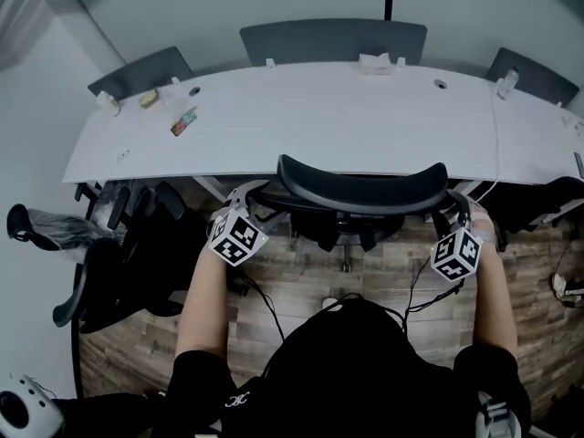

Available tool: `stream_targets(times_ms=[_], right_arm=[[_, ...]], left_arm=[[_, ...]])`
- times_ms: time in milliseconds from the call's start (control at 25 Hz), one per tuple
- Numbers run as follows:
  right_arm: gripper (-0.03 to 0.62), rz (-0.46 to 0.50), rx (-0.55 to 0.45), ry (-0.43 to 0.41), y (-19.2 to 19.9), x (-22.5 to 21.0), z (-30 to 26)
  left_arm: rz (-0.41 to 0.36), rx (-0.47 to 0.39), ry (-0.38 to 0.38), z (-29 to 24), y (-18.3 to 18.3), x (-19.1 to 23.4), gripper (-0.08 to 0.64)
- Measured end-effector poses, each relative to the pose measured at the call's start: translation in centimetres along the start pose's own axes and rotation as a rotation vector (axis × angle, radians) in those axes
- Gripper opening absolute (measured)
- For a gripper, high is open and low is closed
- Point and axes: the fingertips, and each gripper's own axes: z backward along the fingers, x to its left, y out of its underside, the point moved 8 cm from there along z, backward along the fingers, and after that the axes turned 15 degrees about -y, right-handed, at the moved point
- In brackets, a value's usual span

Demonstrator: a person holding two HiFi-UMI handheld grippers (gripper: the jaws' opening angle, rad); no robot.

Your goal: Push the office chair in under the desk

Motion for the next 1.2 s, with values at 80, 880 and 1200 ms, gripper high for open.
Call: stream_targets(times_ms=[80, 880, 1200], right_arm=[[0.236, -0.003, 0.010, 0.004, -0.1, -1.0, -0.7], [0.245, -0.065, 0.087, 0.056, -0.2, -5.8, -4.8], [0.245, -0.072, 0.118, 0.051, -0.3, -7.9, -6.5]], left_arm=[[0.003, -0.004, -0.007, -0.9, -0.2, 0.5, 0.304], [-0.041, -0.064, 0.017, -6.0, -1.2, 2.9, 0.288], [-0.048, -0.075, 0.009, -8.4, -1.6, 4.1, 0.287]])
